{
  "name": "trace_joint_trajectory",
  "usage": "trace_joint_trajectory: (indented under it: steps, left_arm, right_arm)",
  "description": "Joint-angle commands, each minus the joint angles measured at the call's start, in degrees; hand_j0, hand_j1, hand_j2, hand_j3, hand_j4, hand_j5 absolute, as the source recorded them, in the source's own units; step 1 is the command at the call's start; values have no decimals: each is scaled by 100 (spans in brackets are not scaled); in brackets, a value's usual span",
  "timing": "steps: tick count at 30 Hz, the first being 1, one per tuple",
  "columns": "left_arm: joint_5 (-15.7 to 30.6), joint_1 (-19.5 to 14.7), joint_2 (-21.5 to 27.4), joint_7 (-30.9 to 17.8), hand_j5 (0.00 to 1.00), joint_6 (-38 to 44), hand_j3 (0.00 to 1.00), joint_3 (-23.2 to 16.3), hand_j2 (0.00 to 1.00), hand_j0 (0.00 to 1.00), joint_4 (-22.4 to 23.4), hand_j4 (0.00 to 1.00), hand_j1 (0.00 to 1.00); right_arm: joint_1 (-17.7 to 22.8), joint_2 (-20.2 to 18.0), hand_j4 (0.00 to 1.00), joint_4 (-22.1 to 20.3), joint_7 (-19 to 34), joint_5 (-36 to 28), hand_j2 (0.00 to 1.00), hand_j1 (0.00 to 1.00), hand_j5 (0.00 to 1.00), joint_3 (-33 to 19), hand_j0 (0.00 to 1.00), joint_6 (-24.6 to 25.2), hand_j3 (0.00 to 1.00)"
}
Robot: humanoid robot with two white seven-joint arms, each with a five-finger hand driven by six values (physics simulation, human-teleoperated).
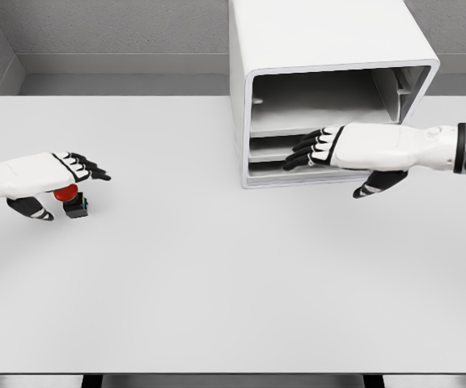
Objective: Slide open multi-storey tabletop storage cabinets and put open load switch and slide close multi-storey tabletop storage cabinets
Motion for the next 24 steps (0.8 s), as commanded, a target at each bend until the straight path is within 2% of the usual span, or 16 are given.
trace_joint_trajectory:
  steps: [1,3,4,7,8,18,21,24]
  left_arm:
    - [14,0,-4,-1,99,13,99,-28,99,99,43,99,99]
    - [-91,-35,-4,-1,98,13,98,-169,98,98,43,98,98]
    - [-74,-35,-4,8,93,13,93,-169,93,93,34,93,93]
    - [-12,-35,-4,16,65,13,65,-169,65,65,43,65,65]
    - [-21,-35,-4,16,61,13,61,-169,61,61,51,61,61]
    - [93,-35,49,-1,44,13,44,-169,44,44,113,44,44]
    - [146,-35,57,-10,38,13,38,-169,38,38,78,38,38]
    - [146,-35,57,-10,36,13,36,-160,36,36,51,36,36]
  right_arm:
    - [0,80,100,288,93,-256,100,100,100,7,100,11,100]
    - [-9,80,100,490,111,-396,100,100,100,7,100,11,100]
    - [-9,98,100,587,234,-484,100,100,100,7,100,11,100]
    - [-9,212,100,762,357,-590,100,100,100,-2,100,11,100]
    - [-9,229,100,780,444,-634,100,100,100,-28,100,11,100]
    - [-167,194,100,868,515,-959,100,100,100,-55,100,11,100]
    - [-176,247,100,1158,524,-968,100,100,100,-37,100,11,100]
    - [-167,335,100,1193,559,-968,100,100,100,-11,100,11,100]
